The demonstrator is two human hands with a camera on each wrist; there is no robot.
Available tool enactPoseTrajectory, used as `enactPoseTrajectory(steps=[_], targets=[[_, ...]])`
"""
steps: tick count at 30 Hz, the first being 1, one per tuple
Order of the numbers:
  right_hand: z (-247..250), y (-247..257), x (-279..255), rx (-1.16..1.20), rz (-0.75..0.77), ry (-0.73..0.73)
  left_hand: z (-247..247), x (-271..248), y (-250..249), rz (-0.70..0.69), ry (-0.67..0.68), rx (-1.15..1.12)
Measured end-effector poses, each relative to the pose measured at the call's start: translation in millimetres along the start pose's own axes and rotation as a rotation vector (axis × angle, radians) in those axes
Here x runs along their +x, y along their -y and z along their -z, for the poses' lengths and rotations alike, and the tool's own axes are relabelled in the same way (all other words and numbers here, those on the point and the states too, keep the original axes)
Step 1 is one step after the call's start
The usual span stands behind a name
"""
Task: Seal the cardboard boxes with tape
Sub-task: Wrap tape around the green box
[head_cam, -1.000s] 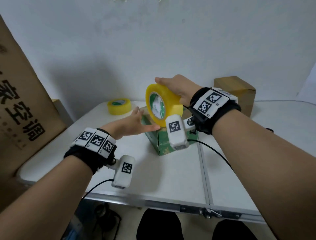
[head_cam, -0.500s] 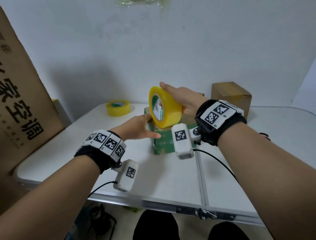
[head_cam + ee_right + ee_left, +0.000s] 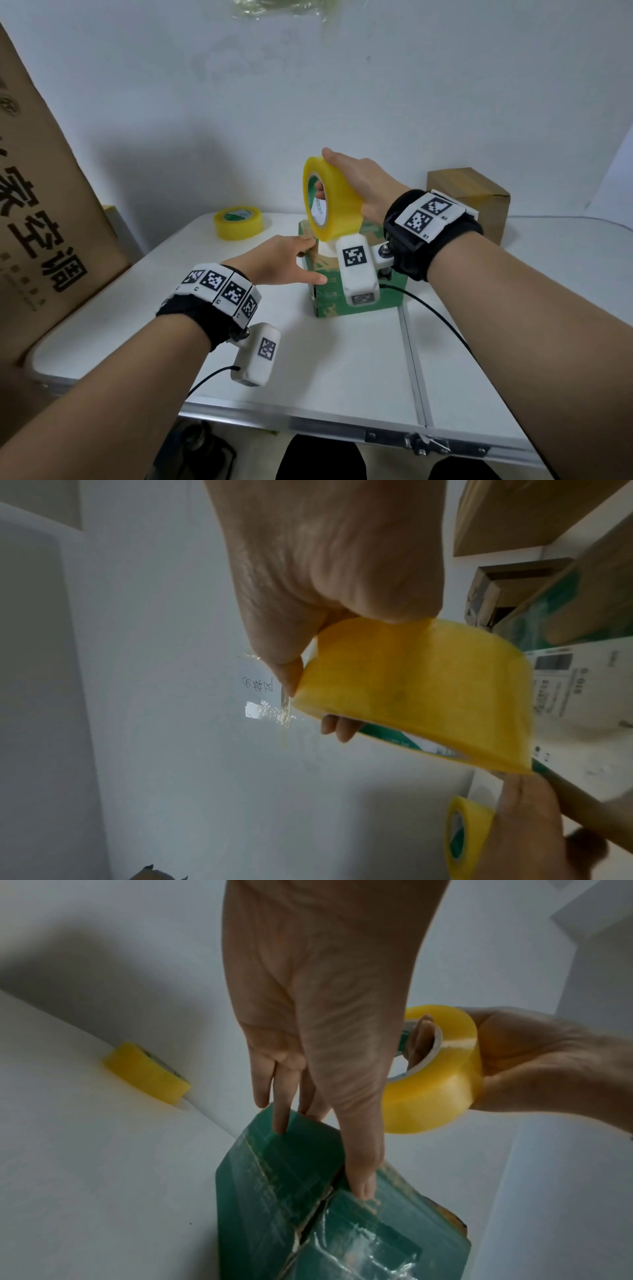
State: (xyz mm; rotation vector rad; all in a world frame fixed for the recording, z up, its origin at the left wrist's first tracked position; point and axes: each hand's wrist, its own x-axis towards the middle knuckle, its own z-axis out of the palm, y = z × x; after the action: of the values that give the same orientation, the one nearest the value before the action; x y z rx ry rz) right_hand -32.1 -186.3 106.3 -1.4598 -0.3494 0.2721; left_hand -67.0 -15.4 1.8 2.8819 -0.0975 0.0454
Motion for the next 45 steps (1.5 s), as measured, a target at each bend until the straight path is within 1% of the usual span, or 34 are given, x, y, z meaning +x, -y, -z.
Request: enactPoseTrajectory(steps=[4, 8, 12, 16, 21, 23, 26, 30, 34, 39, 45], targets=[[-4, 7, 7, -0.073, 0.023, 0.007, 2, 5, 5, -0.034, 0.014, -0.014], [-4, 19, 11, -0.175, 0.063, -0.001, 7, 4, 2, -0.033, 0.051, 0.007], [-4, 28, 4, -0.196, 0.086, 0.016, 6, 5, 1, -0.037, 0.078, 0.018], [-2, 18, -7, -0.176, 0.052, 0.015, 6, 4, 1, -0.047, 0.078, -0.009], [3, 5, -23, -0.116, -0.013, -0.013, 7, 2, -4, 0.002, 0.041, 0.077], [3, 2, -33, -0.069, -0.044, -0.005, 7, 1, -4, 0.017, 0.038, 0.044], [2, -3, -45, -0.039, -0.075, -0.006, 6, 0, -4, -0.013, 0.044, -0.046], [2, -12, -53, -0.072, -0.086, -0.017, 5, 1, -5, -0.011, 0.001, -0.022], [9, -13, -63, -0.1, -0.081, -0.005, 6, 2, -11, 0.001, -0.009, 0.038], [20, -20, -77, -0.195, -0.1, 0.02, 3, 9, -9, 0.029, -0.029, 0.131], [25, -36, -88, -0.178, -0.146, 0.014, -1, 7, -8, 0.089, -0.043, 0.07]])
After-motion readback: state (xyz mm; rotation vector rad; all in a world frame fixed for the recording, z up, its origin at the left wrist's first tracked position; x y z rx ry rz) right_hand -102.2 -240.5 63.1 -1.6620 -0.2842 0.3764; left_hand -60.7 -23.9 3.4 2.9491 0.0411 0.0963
